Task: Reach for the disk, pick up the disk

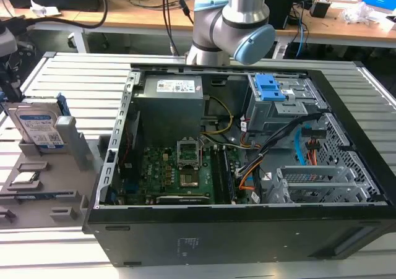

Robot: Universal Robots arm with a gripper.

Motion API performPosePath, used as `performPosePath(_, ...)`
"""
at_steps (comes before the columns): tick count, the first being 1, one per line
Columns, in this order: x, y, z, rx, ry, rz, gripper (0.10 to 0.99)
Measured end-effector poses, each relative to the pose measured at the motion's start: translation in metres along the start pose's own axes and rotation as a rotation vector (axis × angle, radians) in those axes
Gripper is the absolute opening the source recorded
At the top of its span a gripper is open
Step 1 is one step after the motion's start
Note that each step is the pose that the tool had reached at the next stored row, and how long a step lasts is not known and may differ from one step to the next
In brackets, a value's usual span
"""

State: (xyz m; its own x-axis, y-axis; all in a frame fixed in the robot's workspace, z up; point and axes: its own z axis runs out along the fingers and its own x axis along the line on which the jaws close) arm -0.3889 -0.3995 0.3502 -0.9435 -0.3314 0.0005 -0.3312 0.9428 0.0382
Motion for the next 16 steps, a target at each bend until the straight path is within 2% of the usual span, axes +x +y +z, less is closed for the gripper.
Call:
performPosePath(9, 0.0, 0.0, 0.0, 0.0, 0.004, -0.104, 0.106)
performPosePath(16, 0.0, 0.0, 0.0, 0.0, 0.0077, -0.206, 0.106)
